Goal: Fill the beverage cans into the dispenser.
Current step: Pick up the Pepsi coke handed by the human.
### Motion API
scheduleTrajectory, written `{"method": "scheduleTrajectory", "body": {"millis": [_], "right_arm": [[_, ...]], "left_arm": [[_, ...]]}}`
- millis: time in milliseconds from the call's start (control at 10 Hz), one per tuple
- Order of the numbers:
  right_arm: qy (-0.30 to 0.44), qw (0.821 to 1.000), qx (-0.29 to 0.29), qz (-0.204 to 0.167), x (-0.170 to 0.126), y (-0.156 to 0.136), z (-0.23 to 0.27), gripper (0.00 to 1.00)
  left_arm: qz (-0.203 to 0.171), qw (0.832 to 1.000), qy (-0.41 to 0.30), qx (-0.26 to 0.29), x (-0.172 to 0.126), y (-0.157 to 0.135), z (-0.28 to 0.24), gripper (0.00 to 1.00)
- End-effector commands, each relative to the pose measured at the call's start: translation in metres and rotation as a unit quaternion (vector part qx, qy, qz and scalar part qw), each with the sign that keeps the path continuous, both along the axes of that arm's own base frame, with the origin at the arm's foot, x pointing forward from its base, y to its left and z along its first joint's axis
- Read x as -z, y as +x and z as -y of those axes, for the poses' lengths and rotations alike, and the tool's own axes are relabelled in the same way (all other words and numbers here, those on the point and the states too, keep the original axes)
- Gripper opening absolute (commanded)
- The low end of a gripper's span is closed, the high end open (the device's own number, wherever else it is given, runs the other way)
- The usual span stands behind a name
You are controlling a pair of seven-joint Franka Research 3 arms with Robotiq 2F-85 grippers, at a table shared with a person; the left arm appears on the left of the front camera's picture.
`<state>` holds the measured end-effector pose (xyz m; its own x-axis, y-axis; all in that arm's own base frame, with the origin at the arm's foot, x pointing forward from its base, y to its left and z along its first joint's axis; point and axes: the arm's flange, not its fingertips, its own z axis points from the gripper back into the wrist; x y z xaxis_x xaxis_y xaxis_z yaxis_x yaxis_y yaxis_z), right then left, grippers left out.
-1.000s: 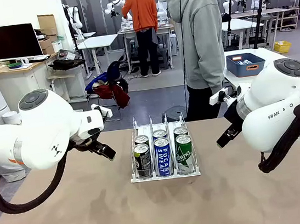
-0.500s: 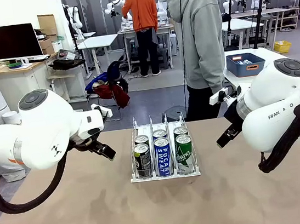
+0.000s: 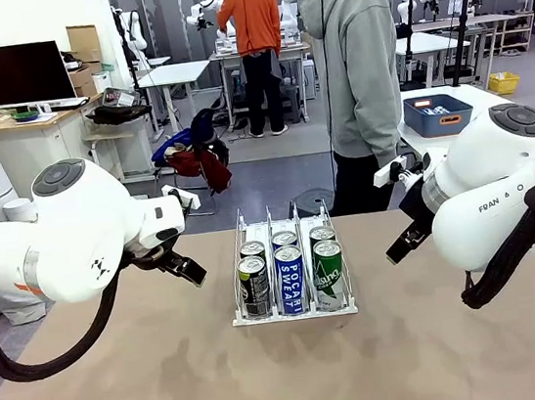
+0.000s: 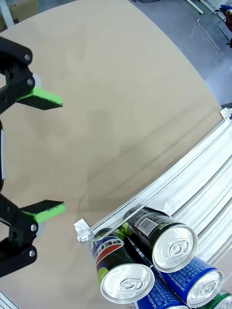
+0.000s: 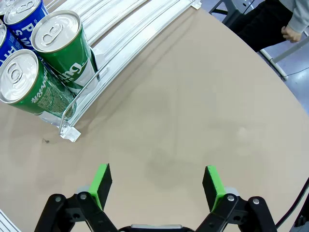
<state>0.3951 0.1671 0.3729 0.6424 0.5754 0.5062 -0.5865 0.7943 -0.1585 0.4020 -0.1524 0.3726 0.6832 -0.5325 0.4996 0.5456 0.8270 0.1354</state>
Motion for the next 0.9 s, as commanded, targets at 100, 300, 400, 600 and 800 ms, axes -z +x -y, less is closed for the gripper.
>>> {"method": "scheduleTrajectory", "body": {"millis": [100, 300, 400, 600, 800], "right_arm": [[0.0, 1.0, 0.0, 0.0, 0.0, 0.0, 0.0, 1.0], [0.022, 1.0, -0.002, -0.022, -0.031, 0.018, 0.02, 1.0], [0.016, 1.0, 0.021, -0.01, -0.041, 0.026, 0.025, 1.0], [0.08, 0.995, -0.019, -0.054, -0.074, 0.049, 0.045, 1.0], [0.093, 0.995, 0.003, -0.047, -0.102, 0.059, 0.066, 1.0]], "left_arm": [[-0.033, 0.999, 0.009, 0.013, -0.011, -0.013, -0.008, 1.0], [-0.052, 0.998, -0.008, 0.042, -0.038, -0.028, -0.025, 1.0], [-0.032, 0.999, 0.005, 0.037, -0.052, -0.033, -0.038, 1.0], [-0.026, 0.998, -0.004, 0.054, -0.078, -0.041, -0.053, 1.0], [-0.016, 0.999, -0.042, 0.014, -0.104, -0.037, -0.072, 1.0]]}}
